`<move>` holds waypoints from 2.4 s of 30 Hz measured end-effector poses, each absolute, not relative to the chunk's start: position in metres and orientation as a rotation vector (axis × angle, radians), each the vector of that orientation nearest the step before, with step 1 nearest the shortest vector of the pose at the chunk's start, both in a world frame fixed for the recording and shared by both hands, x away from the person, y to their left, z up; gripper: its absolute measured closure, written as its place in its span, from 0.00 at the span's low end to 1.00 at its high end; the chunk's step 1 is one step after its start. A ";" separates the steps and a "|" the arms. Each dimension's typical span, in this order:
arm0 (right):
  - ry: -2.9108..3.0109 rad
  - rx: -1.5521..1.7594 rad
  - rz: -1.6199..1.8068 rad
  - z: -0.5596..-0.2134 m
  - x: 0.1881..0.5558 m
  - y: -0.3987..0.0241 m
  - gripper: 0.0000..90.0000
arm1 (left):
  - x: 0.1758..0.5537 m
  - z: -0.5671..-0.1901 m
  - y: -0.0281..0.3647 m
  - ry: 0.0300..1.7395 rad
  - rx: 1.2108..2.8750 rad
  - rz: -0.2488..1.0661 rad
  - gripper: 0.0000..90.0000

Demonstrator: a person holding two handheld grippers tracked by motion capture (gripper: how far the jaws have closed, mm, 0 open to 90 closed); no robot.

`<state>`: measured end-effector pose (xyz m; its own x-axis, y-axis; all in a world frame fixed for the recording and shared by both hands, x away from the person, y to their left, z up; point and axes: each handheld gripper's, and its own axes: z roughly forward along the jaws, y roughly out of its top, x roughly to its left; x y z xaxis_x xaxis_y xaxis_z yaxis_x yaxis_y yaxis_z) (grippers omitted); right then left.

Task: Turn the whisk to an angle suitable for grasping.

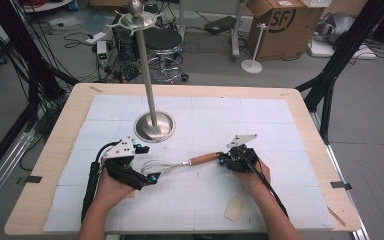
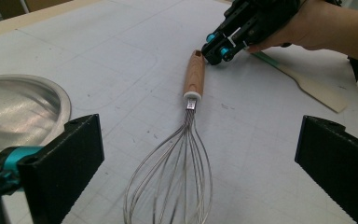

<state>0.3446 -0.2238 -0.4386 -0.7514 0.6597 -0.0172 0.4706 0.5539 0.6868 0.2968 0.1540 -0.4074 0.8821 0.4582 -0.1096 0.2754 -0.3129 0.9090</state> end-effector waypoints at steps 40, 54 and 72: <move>2.467 0.752 1.387 -0.397 0.286 -0.299 0.40 | 0.295 -0.408 0.147 0.526 1.929 0.187 0.02; 2.402 0.701 1.537 -0.394 0.283 -0.314 0.20 | 0.294 -0.405 0.145 0.511 1.921 0.187 0.02; 2.391 0.737 1.496 -0.398 0.282 -0.317 0.18 | 0.299 -0.402 0.145 0.511 1.884 0.189 0.02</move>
